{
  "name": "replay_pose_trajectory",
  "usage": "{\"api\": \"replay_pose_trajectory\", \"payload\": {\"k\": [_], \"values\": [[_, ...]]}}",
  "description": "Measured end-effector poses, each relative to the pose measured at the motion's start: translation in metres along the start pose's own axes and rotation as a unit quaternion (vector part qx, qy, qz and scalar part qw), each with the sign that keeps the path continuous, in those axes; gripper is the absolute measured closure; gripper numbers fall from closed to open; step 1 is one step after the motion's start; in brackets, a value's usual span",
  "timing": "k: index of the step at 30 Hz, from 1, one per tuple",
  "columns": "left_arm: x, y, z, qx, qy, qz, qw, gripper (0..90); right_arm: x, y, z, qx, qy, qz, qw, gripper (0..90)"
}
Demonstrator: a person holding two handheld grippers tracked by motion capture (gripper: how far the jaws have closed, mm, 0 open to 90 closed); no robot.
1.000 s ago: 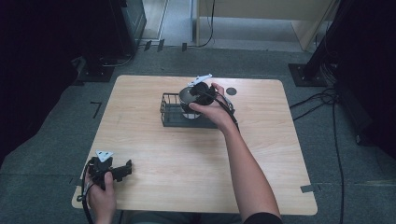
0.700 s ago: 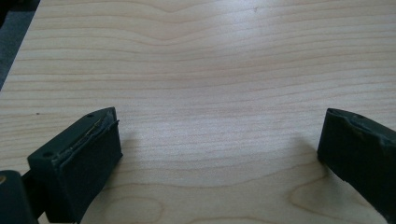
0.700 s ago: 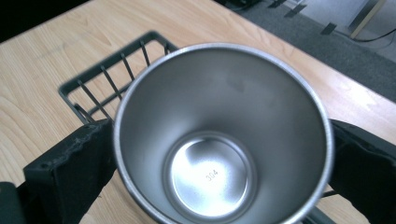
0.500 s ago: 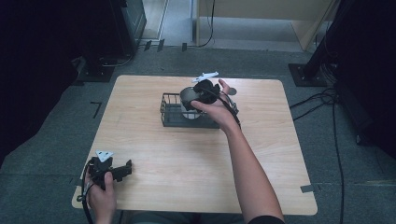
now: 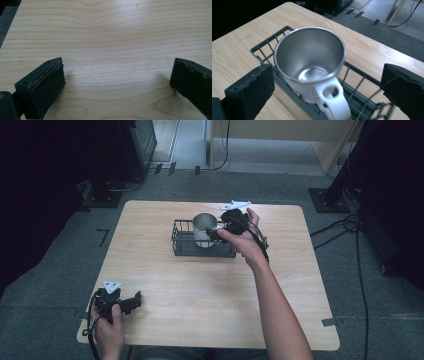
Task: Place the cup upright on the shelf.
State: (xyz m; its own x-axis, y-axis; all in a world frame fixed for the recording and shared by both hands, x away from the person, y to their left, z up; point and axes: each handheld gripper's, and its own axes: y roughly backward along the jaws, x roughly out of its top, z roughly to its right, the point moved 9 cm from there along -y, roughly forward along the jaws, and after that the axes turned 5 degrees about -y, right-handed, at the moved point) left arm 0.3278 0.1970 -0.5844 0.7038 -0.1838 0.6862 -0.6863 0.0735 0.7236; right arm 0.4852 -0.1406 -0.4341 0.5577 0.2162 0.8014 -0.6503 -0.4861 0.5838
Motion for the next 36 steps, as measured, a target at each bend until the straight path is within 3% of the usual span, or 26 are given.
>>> {"api": "replay_pose_trajectory", "payload": {"k": [36], "values": [[0.0,0.0,0.0,0.0,0.0,0.0,1.0,0.0,-0.085,0.057,0.064,-0.055,-0.06,0.008,0.9967,0.0]]}}
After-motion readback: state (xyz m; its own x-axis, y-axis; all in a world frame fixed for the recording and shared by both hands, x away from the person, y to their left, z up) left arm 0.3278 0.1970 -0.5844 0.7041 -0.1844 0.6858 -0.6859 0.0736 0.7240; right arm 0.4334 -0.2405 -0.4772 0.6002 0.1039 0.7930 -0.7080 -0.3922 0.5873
